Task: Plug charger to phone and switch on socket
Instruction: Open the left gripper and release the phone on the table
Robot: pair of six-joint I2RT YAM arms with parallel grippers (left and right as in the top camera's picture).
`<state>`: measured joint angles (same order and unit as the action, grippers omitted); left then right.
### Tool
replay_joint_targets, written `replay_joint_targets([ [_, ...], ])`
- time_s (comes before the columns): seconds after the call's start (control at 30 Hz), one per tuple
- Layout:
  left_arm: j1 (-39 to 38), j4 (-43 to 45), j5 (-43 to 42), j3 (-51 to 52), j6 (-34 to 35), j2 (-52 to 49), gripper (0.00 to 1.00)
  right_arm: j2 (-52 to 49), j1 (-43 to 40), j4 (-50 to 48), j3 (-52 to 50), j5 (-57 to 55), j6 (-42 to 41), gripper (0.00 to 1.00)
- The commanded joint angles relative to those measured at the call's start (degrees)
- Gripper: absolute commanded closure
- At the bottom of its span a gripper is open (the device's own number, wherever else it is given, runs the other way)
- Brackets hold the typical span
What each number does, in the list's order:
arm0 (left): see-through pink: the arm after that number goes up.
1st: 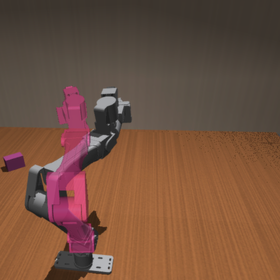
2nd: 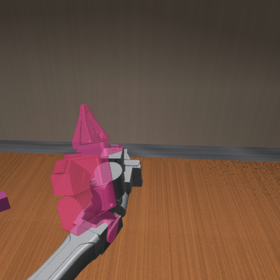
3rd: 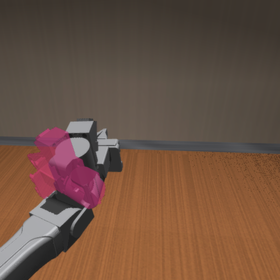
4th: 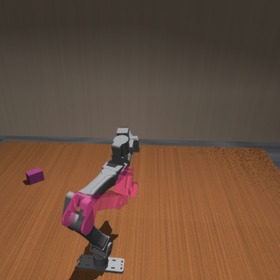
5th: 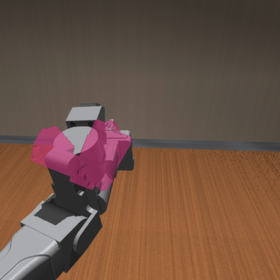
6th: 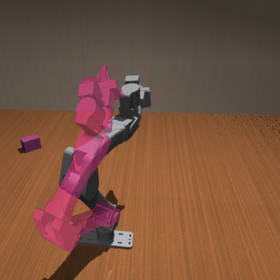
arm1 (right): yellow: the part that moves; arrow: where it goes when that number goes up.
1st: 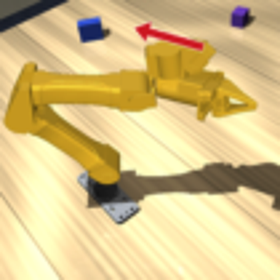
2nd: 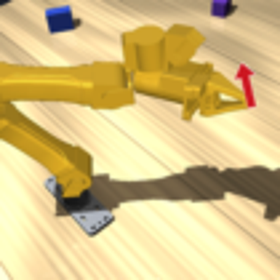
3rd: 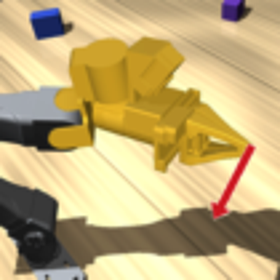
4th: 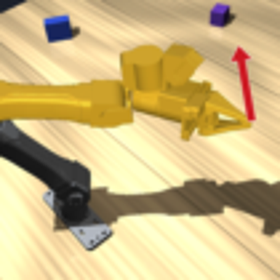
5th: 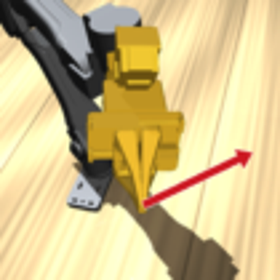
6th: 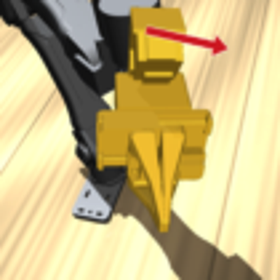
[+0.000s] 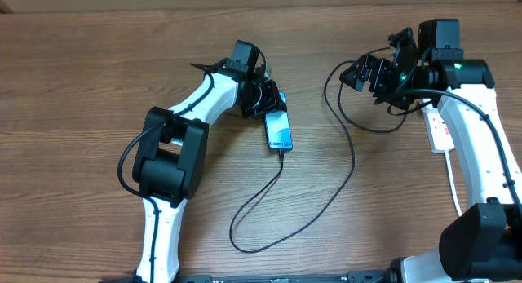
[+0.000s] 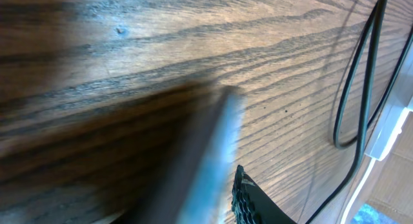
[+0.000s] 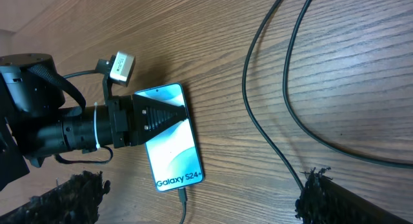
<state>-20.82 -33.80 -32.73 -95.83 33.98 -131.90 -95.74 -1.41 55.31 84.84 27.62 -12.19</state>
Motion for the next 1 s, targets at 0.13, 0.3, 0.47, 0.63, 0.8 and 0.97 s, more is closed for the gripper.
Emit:
replay_joint_targets([
  [0.13, 0.11, -1.33, 4.61, 0.66, -0.48, -0.96, 0.67, 0.96, 0.15, -0.13, 0.37, -0.61, 0.26, 0.0],
  [0.3, 0.11, -1.97, 4.61, 0.66, -0.5, -0.96, 0.67, 0.96, 0.15, -0.15, 0.37, -0.61, 0.26, 0.0],
  [0.47, 0.11, -2.4, 4.61, 0.66, -0.5, -0.96, 0.59, 0.96, 0.15, -0.11, 0.37, -0.59, 0.26, 0.0],
  [0.63, 0.13, -2.43, 4.63, 0.66, -0.5, -0.96, 0.44, 0.96, 0.15, -0.07, 0.37, -0.59, 0.26, 0.0],
  [0.8, 0.2, -3.76, 5.38, 0.66, -0.5, -0.96, 0.15, 0.96, 0.15, -0.02, 0.37, -0.59, 0.26, 0.0],
  [0.97, 0.2, -5.86, 7.87, 0.66, -0.52, -0.96, 0.12, 0.96, 0.15, 0.2, 0.37, -0.59, 0.26, 0.0],
])
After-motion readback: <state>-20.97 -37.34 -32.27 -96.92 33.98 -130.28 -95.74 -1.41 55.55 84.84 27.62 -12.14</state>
